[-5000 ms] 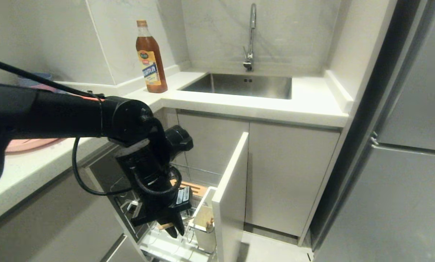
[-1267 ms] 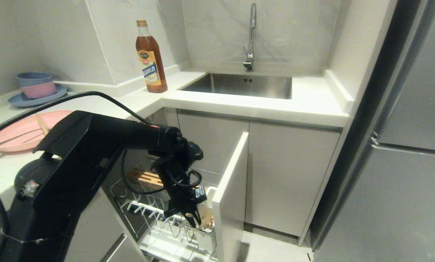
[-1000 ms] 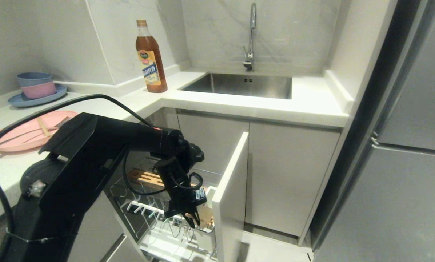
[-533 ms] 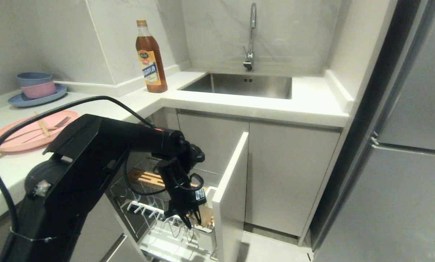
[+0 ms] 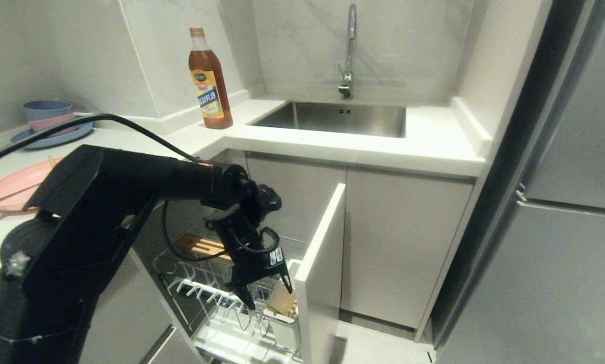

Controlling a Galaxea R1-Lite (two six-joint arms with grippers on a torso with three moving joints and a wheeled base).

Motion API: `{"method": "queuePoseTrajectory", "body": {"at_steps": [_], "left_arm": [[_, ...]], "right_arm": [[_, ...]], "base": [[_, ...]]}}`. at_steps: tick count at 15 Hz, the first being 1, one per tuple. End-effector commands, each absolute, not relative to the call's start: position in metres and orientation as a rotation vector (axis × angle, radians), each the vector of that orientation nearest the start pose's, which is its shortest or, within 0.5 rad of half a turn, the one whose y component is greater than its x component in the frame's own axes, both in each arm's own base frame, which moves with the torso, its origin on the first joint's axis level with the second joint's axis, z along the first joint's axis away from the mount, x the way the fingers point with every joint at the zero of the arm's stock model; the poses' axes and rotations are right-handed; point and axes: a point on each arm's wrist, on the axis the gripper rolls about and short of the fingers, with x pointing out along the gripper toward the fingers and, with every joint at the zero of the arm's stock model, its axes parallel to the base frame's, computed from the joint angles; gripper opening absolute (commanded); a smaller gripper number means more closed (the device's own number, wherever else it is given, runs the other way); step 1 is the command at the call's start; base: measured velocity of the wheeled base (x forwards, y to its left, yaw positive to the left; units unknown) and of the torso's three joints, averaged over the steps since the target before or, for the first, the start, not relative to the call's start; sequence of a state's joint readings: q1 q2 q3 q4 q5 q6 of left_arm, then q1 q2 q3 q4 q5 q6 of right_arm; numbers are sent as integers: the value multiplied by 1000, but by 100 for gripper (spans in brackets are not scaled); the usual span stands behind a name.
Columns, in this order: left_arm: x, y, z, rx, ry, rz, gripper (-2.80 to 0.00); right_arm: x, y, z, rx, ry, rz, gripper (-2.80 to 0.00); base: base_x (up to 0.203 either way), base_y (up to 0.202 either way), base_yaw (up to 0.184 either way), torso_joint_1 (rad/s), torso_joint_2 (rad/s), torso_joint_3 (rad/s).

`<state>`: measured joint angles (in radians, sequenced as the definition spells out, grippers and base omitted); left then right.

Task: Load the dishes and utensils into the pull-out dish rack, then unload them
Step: Pick up the chopsticks and place it in the cupboard

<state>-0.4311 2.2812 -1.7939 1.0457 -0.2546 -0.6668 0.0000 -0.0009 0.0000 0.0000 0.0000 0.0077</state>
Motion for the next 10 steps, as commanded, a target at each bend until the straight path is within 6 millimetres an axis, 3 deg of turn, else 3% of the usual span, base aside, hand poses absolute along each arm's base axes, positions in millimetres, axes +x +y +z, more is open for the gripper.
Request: {"method": "queuePoseTrajectory", "body": {"at_steps": [1,2,6,10], "left_arm": [[341,-163,138,-385,1601,-27,0],[336,-160,146,-374,1582,-18,-280],[305,-147,193,-351,1450,-7,-280],[256,-126,245,-364,1291,-20,-280]], "right_arm": [[-23,0,75,8,0,0,-280],[-23,0,75,8,0,0,-280],[-23,0,75,8,0,0,-280],[-23,0,75,8,0,0,-280]], "base": [[0,0,0,0,0,0],[0,0,0,0,0,0],[0,0,0,0,0,0],[0,0,0,0,0,0]]}}
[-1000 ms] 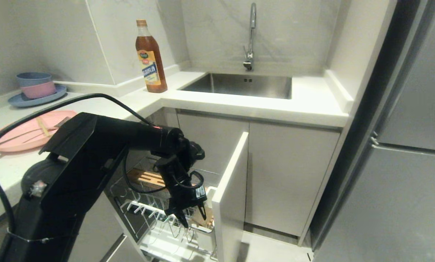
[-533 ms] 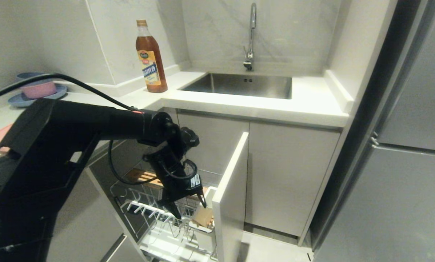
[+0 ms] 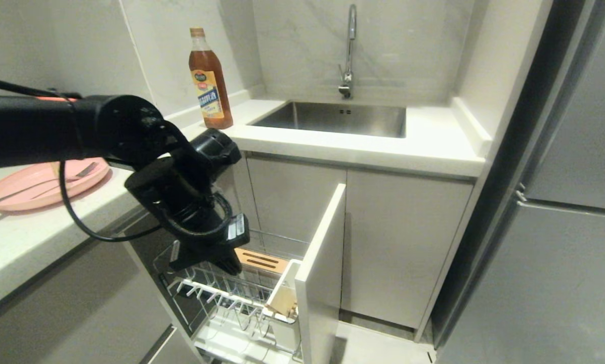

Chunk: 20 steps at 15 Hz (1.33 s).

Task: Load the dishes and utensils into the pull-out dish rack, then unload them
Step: Pick up the chopsticks and place it in the cupboard

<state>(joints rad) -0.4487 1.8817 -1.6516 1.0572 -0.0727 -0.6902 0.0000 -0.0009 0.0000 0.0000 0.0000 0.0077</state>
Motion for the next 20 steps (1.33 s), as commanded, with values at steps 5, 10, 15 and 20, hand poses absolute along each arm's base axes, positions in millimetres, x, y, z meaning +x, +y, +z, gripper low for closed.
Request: {"method": "queuePoseTrajectory", "body": {"at_steps": [5,10,15,20], "left_arm": [[181,-85,307,-292,896,145,-280],[148,-19,343,-331,616,451,-280],[135,39,372,-390,411,619,-280],[178,72,368,-458,482,552,-280]], "right_arm": [[-23,0,75,8,0,0,-280],[-23,0,75,8,0,0,-280],[-23,0,75,8,0,0,-280],[-23,0,75,8,0,0,-280]], "base": [[0,0,0,0,0,0],[0,0,0,0,0,0],[0,0,0,0,0,0],[0,0,0,0,0,0]]}}
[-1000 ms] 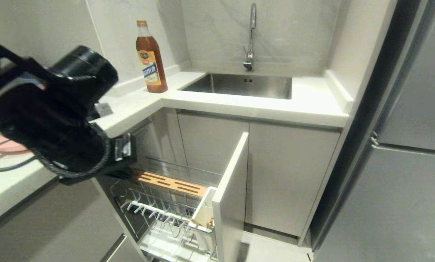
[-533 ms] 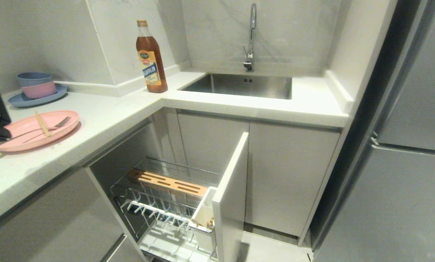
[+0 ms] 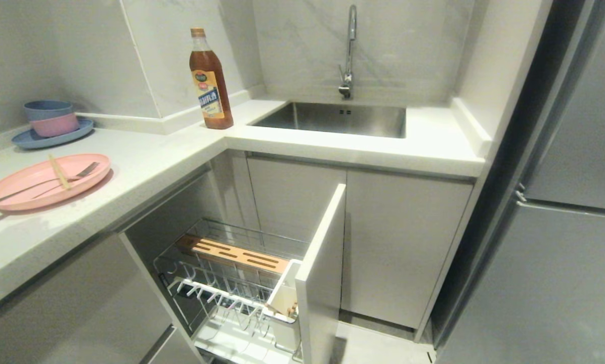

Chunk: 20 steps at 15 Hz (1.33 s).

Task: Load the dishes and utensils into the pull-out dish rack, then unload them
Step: Pick up the chopsticks and place it in the cupboard

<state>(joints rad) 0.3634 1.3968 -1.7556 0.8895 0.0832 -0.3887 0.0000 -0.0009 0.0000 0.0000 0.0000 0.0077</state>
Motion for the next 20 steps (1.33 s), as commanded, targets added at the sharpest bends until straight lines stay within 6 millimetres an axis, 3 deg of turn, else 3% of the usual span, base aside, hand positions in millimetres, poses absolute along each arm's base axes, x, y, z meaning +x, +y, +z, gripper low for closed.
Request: {"method": "queuePoseTrajectory", "body": {"at_steps": [1,2,12,20], "left_arm": [[187,75,364,-462,508,555,-280],[196,79,359,-465,530,558,0],[277,90,332,-419,632,585,0],[304,88,309,-368,700,639,0]], "right_arm": [[-23,0,75,8,0,0,-280],[-23,0,75,8,0,0,-280],[-23,0,75,8,0,0,-280],[-23,0,75,8,0,0,-280]], "base": [[0,0,0,0,0,0],[0,0,0,0,0,0],[0,0,0,0,0,0],[0,0,0,0,0,0]]}}
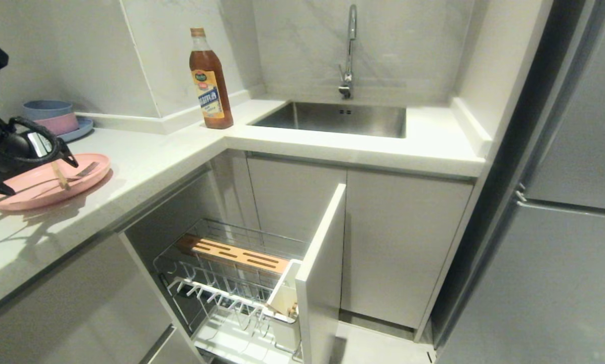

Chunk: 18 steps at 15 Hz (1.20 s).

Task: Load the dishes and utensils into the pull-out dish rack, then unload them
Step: Pick up the chopsticks and place it in the cupboard

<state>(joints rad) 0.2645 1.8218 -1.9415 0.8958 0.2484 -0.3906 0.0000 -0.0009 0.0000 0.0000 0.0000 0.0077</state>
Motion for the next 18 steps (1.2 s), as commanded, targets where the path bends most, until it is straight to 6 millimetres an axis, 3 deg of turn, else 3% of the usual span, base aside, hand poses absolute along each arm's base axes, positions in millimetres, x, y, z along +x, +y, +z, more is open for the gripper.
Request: {"method": "queuePoseTrajectory", "body": {"at_steps": [1,18], "left_arm": [[305,88,309,-368,696,640,0],[328,96,290,-336,714,692,0]], "right_arm": [[-23,0,75,8,0,0,-280],[-23,0,75,8,0,0,-280]], "base": [[0,0,0,0,0,0],[0,0,0,0,0,0]]}}
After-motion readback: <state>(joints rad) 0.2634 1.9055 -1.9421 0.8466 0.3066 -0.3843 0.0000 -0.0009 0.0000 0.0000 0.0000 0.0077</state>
